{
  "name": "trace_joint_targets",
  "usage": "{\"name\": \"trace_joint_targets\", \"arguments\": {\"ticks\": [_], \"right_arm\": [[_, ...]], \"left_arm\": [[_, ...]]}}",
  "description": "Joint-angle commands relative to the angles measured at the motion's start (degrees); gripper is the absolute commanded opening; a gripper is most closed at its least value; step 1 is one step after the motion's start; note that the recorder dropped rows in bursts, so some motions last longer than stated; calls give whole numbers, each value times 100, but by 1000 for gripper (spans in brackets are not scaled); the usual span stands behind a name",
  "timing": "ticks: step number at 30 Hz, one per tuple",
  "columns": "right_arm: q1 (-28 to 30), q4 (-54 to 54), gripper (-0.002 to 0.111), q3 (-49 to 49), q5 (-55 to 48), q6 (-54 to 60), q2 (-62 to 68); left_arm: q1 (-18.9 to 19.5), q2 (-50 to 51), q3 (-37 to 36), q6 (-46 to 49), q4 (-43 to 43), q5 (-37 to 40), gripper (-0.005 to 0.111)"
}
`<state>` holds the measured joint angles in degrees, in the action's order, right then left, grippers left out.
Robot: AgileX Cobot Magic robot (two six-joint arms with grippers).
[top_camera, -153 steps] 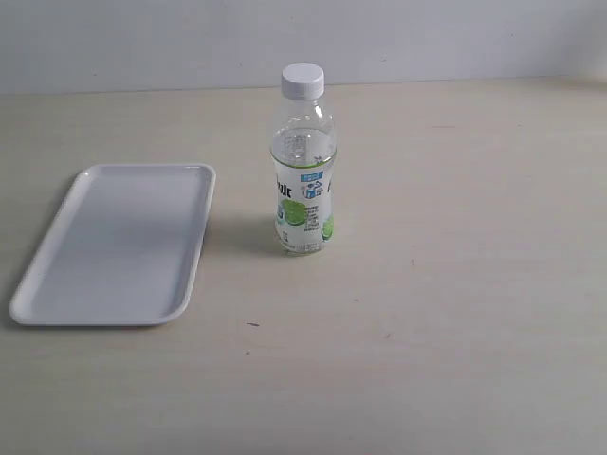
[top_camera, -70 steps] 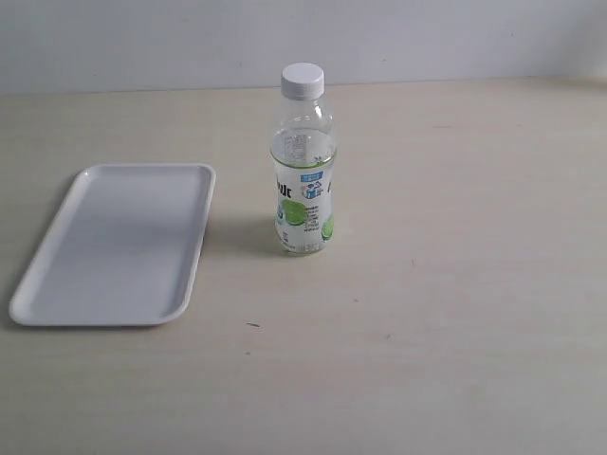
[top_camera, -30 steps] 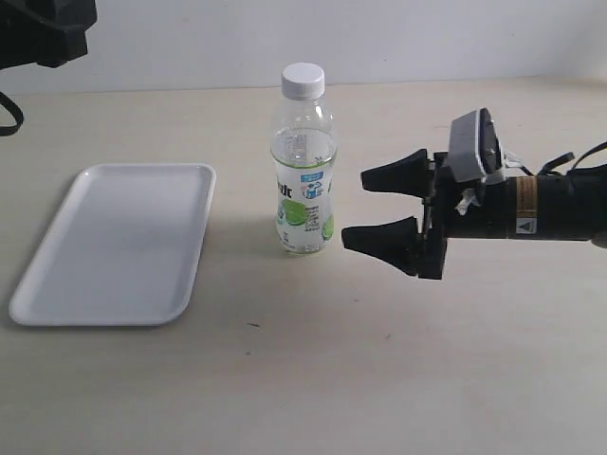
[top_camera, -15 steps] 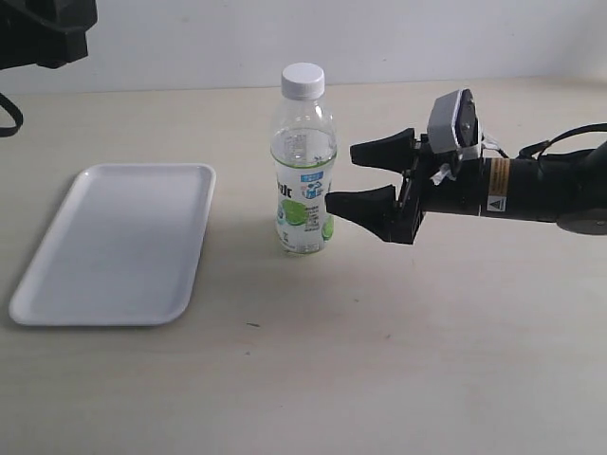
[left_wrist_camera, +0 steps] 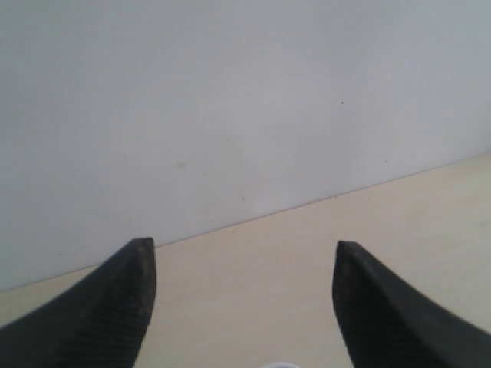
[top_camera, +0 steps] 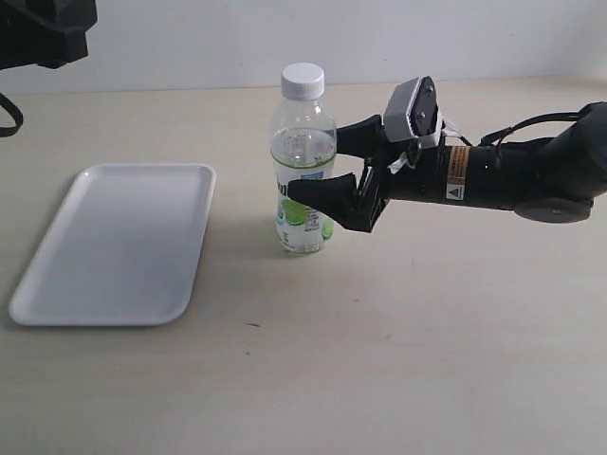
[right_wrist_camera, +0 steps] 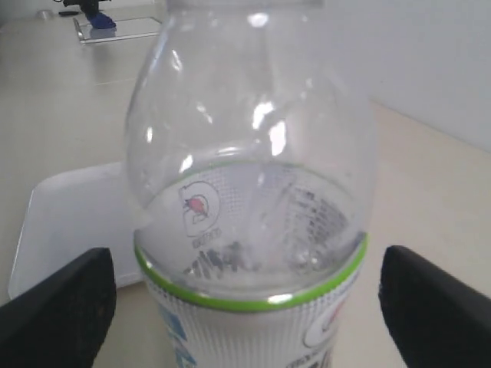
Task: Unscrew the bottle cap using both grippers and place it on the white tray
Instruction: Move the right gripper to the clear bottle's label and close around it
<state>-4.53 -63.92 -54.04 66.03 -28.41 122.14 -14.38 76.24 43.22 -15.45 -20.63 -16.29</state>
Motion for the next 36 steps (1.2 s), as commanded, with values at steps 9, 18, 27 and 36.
{"name": "trace_joint_targets", "arguments": {"ticks": [9, 18, 27, 36], "right_arm": [[-144, 302, 88, -301, 93, -19, 581], [-144, 516, 86, -301, 393, 20, 781], [-144, 371, 86, -522, 393, -341, 781], [-144, 205, 75, -522, 393, -341, 781]], "left_arm": [[7, -48, 42, 23, 3, -29, 64], [7, -48, 42, 32, 3, -55, 64], [7, -48, 42, 32, 3, -55, 64], [7, 191, 42, 32, 3, -265, 64]]}}
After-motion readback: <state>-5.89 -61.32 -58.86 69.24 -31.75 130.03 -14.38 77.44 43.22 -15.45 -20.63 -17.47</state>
